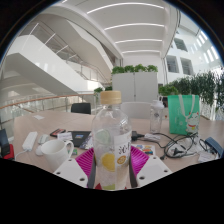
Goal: Pour water
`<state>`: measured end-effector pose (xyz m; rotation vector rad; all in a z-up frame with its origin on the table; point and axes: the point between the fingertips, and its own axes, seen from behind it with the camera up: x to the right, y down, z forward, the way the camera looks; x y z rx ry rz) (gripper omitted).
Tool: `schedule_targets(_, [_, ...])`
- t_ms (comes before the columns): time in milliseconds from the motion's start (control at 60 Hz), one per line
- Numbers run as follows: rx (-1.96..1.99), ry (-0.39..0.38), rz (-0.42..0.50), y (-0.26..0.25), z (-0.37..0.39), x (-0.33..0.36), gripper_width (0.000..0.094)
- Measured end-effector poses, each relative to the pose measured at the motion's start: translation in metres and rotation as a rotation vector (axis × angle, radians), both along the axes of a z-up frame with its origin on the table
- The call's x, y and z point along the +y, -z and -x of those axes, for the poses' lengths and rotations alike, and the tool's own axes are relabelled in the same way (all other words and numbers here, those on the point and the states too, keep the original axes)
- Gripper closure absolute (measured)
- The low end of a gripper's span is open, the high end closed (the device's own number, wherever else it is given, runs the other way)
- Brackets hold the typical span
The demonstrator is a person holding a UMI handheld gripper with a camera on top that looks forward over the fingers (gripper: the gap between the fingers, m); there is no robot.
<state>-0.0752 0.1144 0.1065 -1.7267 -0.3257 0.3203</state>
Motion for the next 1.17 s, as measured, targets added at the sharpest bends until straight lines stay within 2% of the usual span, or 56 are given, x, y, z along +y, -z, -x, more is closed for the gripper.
schedule_targets(83, [0.052, -0.035, 0.045, 0.031, 0.005, -0.005, 0.044])
schedule_targets(150, [0.054, -0.059, -0.006, 0.038, 0.001, -0.011, 0.0436])
schedule_targets(167, [0.059, -0.067, -0.023, 0.053, 0.02, -0.006, 0.0438])
schedule_targets(183, [0.05, -0.073, -0.008, 0.04, 0.003, -0.013, 0.0435])
schedule_targets(200, [0.063, -0.078, -0.028, 0.048, 0.019, -0.007, 0.0436])
schedule_targets(217, [0.045, -0.075, -0.012, 0.027, 0.004, -0.014, 0.0439])
schedule_targets(367, [0.008, -0.08, 0.003, 0.028, 0.002, -0.013, 0.0387])
schedule_targets(433, [-0.037, -0.077, 0.063, 0.036, 0.0, -0.018, 0.0317])
schedule_targets(517, [-0.057, -0.09, 0.133, 0.036, 0.003, -0.038, 0.0086])
schedule_targets(633, [-0.068, -0.024, 0.216, 0.031, -0.013, -0.076, 0.0101])
schedule_targets(733, [-0.072, 0.043, 0.237, 0.006, -0.023, -0.124, 0.01])
schedule_targets(983, [-0.098, 0.281, 0.198, -0.078, -0.019, -0.249, 0.0102])
schedule_targets(1167, [-0.061, 0.331, 0.185, -0.123, 0.007, -0.32, 0.0095])
